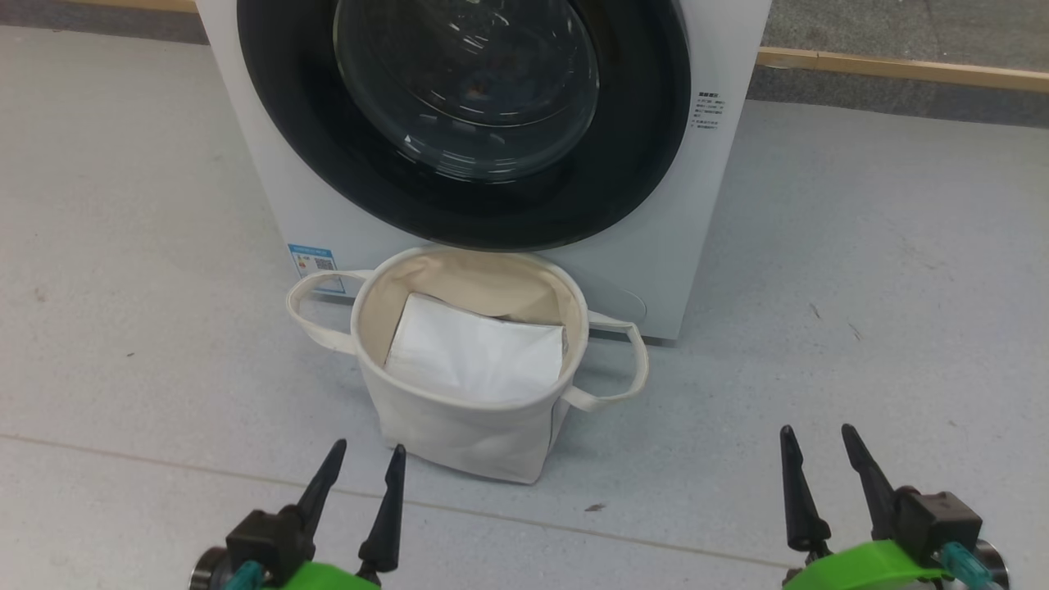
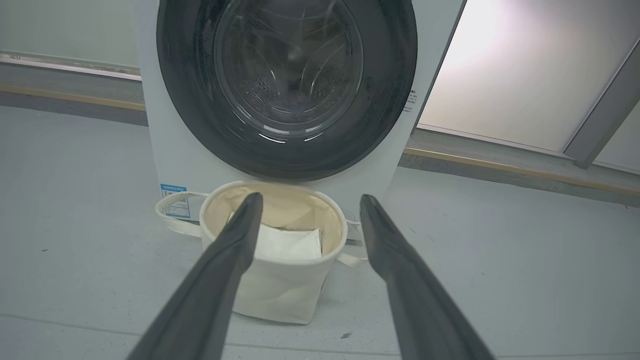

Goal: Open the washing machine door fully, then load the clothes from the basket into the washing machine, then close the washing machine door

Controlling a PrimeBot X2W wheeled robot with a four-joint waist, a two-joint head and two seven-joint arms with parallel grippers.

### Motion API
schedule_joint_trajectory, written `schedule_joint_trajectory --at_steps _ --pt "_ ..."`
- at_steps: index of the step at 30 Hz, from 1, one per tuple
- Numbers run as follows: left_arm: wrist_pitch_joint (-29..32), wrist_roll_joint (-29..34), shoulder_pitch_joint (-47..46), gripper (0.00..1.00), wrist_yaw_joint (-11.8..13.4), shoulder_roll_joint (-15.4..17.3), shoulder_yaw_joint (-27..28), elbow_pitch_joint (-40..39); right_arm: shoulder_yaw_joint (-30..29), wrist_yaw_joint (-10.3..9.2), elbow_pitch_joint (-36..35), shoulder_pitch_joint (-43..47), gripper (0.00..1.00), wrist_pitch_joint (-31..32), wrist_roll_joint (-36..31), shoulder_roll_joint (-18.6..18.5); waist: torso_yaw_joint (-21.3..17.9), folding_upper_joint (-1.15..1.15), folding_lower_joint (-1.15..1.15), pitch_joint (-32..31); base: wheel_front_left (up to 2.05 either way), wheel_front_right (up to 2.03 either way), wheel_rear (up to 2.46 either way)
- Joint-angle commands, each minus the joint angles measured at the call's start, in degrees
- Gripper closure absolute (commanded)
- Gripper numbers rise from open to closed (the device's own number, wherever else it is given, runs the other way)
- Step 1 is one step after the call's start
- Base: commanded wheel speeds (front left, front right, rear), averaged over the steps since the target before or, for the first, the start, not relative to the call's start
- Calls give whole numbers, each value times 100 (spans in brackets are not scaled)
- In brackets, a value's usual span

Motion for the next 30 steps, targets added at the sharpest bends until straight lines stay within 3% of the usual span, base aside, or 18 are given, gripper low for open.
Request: schedule_joint_trajectory --at_steps 1,6,30 --pt "-35 60 -126 0 -32 53 232 -238 140 -2 -139 -104 0 -27 -18 -26 -3 0 0 1 0 0 0" --pt "-35 12 -103 0 -32 70 52 -321 133 -2 -112 -118 0 -27 -5 -26 -6 0 0 29 0 0 0" --pt "-35 64 -70 0 -33 80 164 -424 14 -2 -99 -148 0 -27 -22 -26 -5 0 0 38 0 0 0"
